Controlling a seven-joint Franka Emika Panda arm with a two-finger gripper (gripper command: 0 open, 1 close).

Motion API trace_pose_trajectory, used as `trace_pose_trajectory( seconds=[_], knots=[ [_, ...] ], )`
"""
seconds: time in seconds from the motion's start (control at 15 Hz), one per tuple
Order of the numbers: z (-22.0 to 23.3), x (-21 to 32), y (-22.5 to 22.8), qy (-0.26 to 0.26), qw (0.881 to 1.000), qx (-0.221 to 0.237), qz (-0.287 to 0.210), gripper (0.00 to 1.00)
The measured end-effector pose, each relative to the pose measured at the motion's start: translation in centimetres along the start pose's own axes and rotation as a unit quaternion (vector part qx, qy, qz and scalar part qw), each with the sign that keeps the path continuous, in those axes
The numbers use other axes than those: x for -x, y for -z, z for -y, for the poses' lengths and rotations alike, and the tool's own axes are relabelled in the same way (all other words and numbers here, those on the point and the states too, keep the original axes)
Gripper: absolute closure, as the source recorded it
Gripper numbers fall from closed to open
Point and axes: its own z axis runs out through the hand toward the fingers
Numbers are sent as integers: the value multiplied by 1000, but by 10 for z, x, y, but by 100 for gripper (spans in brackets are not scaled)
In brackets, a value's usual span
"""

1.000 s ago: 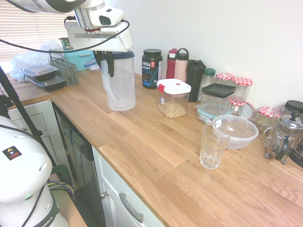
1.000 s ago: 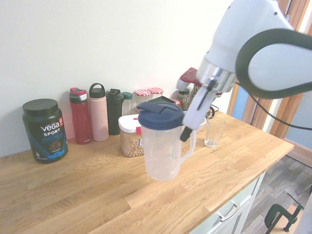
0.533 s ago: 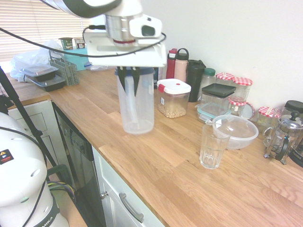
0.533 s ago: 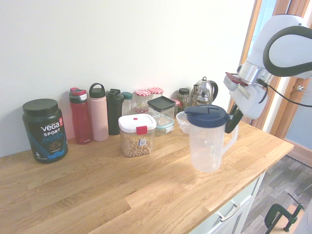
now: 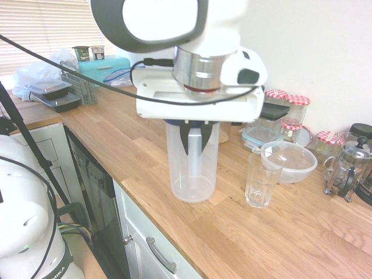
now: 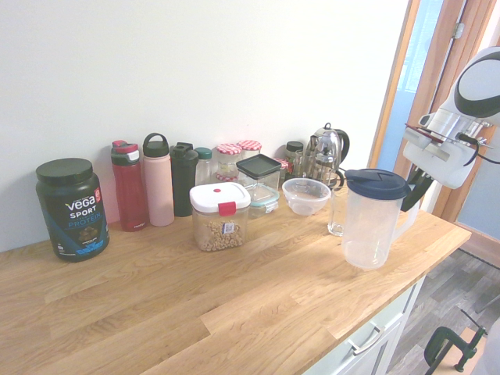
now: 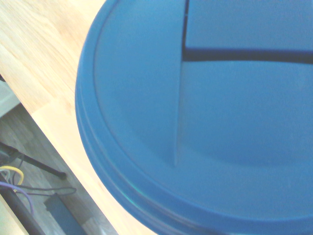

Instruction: Pour me some water

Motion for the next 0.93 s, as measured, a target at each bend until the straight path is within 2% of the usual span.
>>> trace_pose_trajectory(
  seconds=[0.4,0.6,0.73,0.93],
  knots=[
    [-71,-11,13,-22,1000,-7,0,100],
    [-91,-19,28,-24,1000,8,1,100],
    [-100,-33,45,-19,999,42,10,100],
    [-102,-54,88,-1,992,122,28,100]
  ],
)
